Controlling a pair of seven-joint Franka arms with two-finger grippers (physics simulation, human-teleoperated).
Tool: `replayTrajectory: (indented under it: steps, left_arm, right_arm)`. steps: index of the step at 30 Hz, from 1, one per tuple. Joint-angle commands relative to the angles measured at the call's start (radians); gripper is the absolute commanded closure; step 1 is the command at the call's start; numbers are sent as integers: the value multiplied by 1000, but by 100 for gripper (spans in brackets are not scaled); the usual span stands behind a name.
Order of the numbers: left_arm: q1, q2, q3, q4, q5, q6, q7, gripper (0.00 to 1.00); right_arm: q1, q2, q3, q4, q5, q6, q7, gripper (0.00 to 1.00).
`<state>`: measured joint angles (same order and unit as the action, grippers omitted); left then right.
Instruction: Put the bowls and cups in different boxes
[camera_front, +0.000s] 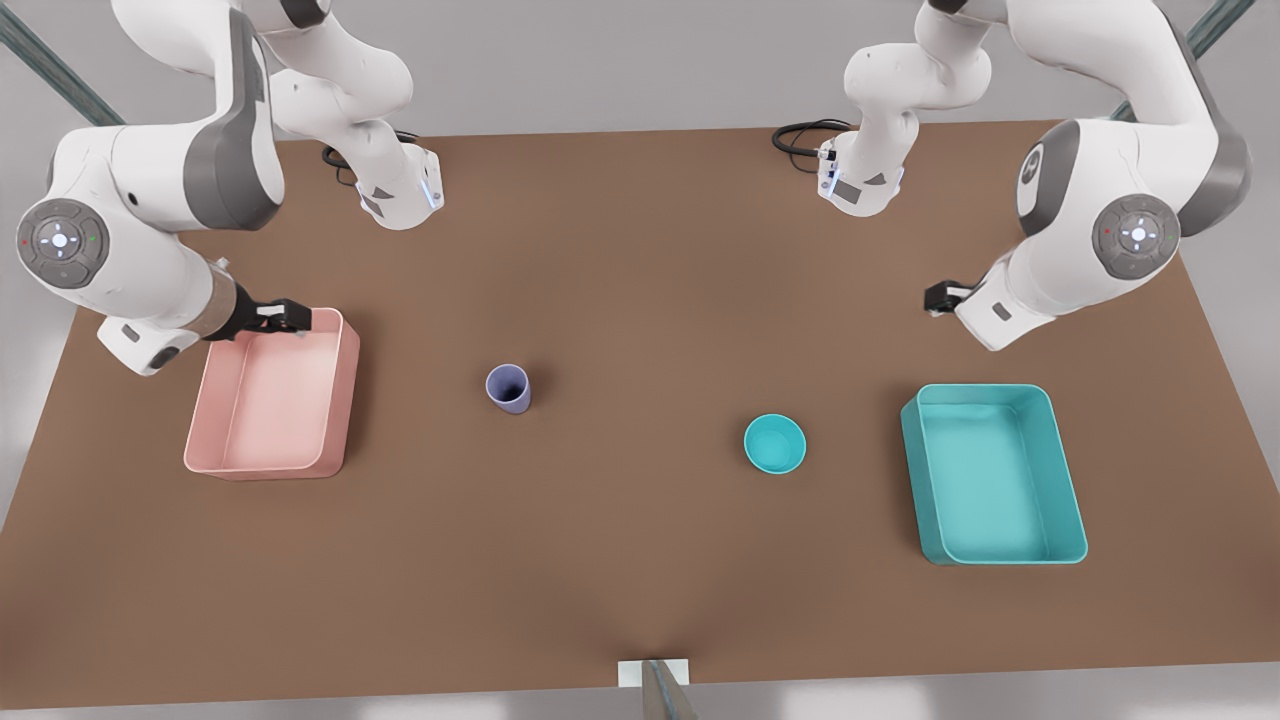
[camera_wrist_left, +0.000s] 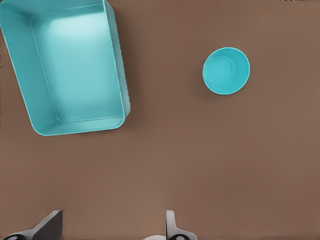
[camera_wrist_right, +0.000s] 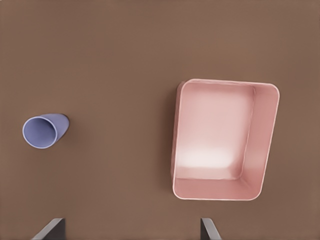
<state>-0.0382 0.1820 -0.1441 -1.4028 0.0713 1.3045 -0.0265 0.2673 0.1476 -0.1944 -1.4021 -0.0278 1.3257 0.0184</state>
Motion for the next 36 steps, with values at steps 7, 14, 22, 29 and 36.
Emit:
replayTrajectory:
  steps: [7, 14, 22, 29, 36]
  left_arm:
    - [-31, 361, 1, -22, -111, 427, -39, 0]
    - [-26, 479, 1, -257, -407, 858, 178, 0]
    - [-57, 519, 1, -283, -447, 912, 186, 0]
    - [-71, 541, 1, -285, -447, 932, 189, 75]
    - [-58, 502, 7, -275, -443, 823, 178, 79]
  right_arm:
    - [174, 243, 0, -29, 132, 206, 119, 0]
    - [243, 257, -2, -340, 192, 840, 373, 0]
    - [280, 90, 1, -661, 193, 1015, 367, 0]
    - [296, 129, 16, -716, 210, 1032, 368, 0]
    - [294, 178, 35, -729, 216, 1037, 367, 0]
